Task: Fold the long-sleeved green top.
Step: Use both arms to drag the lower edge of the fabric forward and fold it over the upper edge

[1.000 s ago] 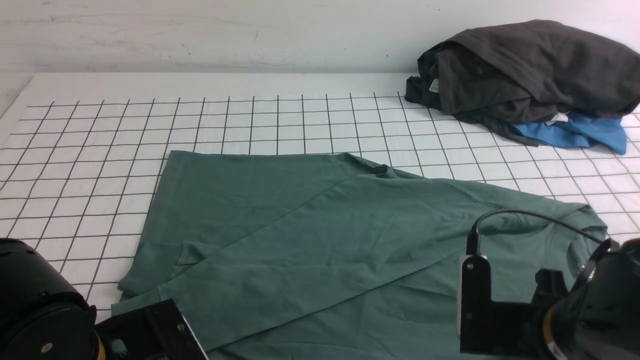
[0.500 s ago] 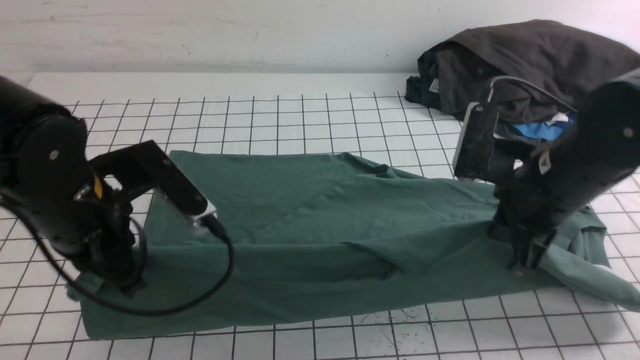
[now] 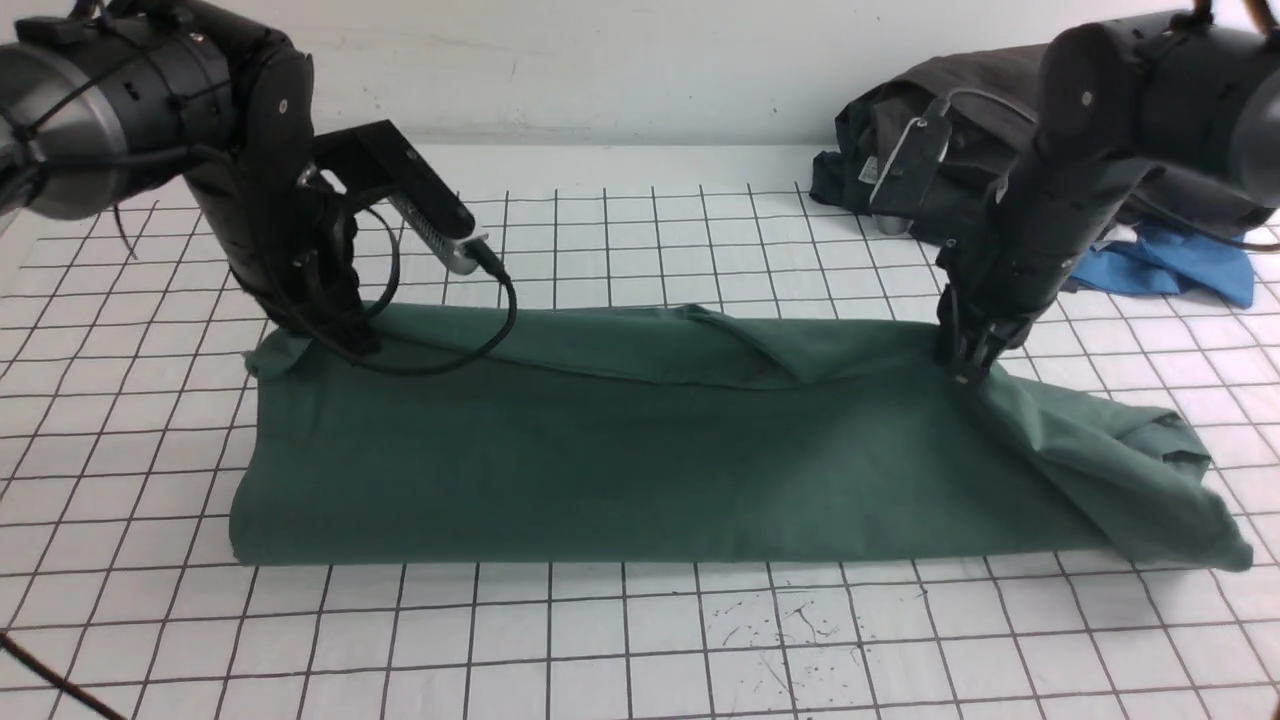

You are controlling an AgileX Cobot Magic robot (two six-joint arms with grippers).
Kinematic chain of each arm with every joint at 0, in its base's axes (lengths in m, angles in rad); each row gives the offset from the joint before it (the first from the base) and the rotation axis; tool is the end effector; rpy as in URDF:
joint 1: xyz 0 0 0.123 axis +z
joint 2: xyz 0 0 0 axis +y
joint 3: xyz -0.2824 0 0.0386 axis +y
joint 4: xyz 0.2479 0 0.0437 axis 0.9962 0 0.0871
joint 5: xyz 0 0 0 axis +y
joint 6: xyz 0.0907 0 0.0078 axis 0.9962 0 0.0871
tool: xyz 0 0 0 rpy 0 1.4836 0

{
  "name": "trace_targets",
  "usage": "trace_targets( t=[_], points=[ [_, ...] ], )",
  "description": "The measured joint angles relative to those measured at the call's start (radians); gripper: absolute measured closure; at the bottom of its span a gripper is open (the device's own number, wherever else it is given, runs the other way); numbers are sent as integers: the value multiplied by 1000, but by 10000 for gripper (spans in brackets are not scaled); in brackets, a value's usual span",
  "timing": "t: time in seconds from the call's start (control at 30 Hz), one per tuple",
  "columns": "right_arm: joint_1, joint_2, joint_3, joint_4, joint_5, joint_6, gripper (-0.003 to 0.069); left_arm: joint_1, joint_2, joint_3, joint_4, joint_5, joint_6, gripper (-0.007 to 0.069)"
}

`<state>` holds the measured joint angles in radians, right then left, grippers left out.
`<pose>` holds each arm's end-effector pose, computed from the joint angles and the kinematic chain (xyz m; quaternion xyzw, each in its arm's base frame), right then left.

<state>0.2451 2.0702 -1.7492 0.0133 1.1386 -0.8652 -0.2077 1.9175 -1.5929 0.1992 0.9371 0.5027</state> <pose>0.4227 0.1069 0.2264 -0.5226 0.8468 -0.0242 0.0962 0.4106 -0.0717 0.2552 0.3786 0.9001 0.1180 0.1805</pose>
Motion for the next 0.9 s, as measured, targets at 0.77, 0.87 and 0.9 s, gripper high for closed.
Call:
trace_targets(
  t=[0.77,0.87,0.9],
  points=[
    [-55,194,-163,84,-242,262,391,46,237,-139,10,-190,-65,354],
    [-60,194,-169,82,-253,337,349,52,246,-139,27,-210,-146,310],
    [-60,194,-170,82,-249,351,343,56,247,-139,39,-209,-177,302]
  ],
)
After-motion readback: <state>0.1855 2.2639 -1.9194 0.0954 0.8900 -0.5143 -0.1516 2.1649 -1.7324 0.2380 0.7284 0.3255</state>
